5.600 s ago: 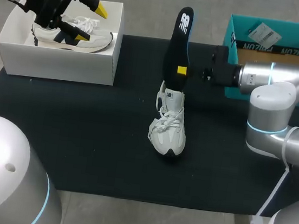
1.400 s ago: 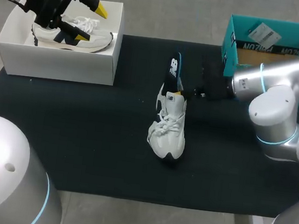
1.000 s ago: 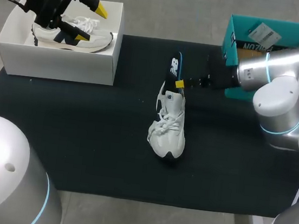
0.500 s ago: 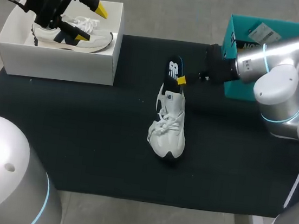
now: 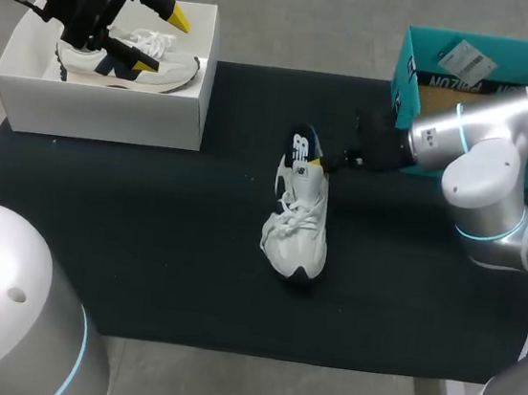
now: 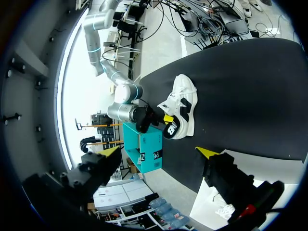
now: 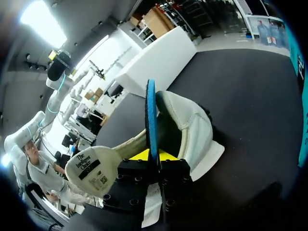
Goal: Take the shoe out of the shoebox, open the shoe tongue, remove and reinsert the insole, then place the shoe into the shoebox
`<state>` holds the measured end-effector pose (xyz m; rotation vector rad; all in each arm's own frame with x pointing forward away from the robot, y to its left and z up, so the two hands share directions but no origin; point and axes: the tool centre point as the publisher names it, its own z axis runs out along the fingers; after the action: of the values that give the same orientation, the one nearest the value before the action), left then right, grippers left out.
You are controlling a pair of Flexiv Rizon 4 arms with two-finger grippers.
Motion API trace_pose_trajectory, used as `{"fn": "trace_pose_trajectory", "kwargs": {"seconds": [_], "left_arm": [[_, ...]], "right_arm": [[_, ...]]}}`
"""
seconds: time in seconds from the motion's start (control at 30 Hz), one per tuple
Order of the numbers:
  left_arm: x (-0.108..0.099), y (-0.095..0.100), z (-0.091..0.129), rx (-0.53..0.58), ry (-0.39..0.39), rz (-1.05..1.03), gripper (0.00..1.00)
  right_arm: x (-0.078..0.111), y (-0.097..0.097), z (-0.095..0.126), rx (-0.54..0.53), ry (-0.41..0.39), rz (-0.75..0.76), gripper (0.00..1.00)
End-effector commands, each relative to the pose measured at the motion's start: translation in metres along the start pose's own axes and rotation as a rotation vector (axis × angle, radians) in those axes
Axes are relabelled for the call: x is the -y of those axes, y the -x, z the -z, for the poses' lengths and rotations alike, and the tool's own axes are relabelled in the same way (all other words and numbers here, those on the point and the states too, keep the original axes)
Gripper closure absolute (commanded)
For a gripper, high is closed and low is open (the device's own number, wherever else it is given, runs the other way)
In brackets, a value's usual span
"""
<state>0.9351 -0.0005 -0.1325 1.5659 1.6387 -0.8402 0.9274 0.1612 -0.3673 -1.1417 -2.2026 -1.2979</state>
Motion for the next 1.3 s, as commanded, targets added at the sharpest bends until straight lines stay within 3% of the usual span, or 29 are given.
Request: {"fn": "trace_pose_trajectory", "kwargs": {"seconds": [0.03,0.3,0.37,0.4,0.43,0.63,1.3], "left_arm": [[0.000,0.000,0.000,-0.003,0.000,0.000,0.00],[0.000,0.000,0.000,-0.003,0.000,0.000,0.00],[0.000,0.000,0.000,-0.003,0.000,0.000,0.00],[0.000,0.000,0.000,-0.003,0.000,0.000,0.00],[0.000,0.000,0.000,-0.003,0.000,0.000,0.00],[0.000,0.000,0.000,-0.003,0.000,0.000,0.00],[0.000,0.000,0.000,-0.003,0.000,0.000,0.00]], "right_arm": [[-0.011,-0.003,0.004,0.015,0.012,0.037,0.46],[-0.050,0.000,0.009,0.029,0.001,0.116,0.59],[-0.056,0.003,0.008,0.028,-0.003,0.124,0.75],[-0.057,0.004,0.008,0.028,-0.003,0.126,0.93],[-0.058,0.005,0.008,0.027,-0.002,0.128,1.00],[-0.054,0.007,0.005,0.026,-0.005,0.115,1.00],[-0.001,-0.009,-0.006,-0.004,-0.069,-0.004,1.00]]}}
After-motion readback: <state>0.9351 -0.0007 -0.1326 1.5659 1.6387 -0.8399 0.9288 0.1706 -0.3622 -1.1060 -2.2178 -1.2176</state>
